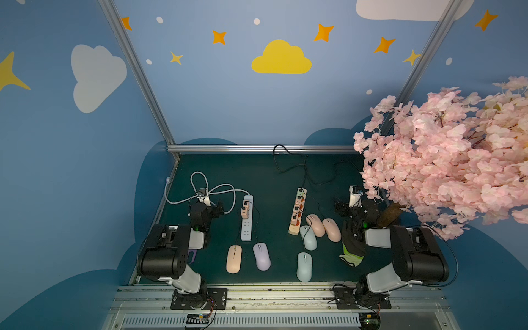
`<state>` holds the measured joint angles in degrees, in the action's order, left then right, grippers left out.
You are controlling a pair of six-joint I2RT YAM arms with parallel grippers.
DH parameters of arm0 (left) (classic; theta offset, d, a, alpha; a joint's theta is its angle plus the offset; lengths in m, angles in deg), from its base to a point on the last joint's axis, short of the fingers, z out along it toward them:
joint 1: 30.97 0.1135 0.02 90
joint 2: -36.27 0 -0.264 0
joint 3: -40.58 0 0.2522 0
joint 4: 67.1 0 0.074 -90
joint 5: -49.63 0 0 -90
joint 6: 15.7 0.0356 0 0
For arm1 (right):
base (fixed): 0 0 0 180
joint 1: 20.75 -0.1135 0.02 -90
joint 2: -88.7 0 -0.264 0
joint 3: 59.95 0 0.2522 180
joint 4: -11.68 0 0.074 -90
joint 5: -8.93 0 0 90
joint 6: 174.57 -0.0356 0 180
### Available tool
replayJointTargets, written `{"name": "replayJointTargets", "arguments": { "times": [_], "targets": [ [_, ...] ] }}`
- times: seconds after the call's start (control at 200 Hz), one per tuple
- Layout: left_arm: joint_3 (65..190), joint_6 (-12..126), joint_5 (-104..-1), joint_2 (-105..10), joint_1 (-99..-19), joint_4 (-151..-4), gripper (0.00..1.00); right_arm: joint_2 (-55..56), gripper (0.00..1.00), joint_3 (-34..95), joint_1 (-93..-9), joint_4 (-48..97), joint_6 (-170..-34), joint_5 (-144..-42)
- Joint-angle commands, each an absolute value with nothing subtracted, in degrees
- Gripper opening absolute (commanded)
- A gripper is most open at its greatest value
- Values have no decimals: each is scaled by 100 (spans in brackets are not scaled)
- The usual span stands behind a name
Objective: Unplug the wireless mouse
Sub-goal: Pick up the mouse from the center of the board.
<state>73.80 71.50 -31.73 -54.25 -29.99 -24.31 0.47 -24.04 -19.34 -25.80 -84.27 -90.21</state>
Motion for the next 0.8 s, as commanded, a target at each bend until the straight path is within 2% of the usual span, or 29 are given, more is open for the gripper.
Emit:
{"name": "replayJointTargets", "arguments": {
  "times": [0.0,0.17,0.44,0.621,0.796],
  "targets": [
    [7348,7218,-3149,-5392,-3046,-2337,100,-8,93,-2500,-1899,-2768,-8448,-9124],
    [7061,7635,-2526,-4794,-3534,-2210,100,395,93,-2623,-1995,-2684,-8299,-9230],
    [7514,7669,-1690,-3052,-4127,-4315,100,1729,93,-2660,-2667,-1455,-8049,-8356],
    [8305,6839,-1906,-2599,-4180,-5902,100,2398,93,-2509,-3155,-703,-8384,-8021],
    [9467,5037,-1279,-2804,-4178,-8050,100,2646,93,-2145,-3849,-78,-8710,-7529]
  ]
}}
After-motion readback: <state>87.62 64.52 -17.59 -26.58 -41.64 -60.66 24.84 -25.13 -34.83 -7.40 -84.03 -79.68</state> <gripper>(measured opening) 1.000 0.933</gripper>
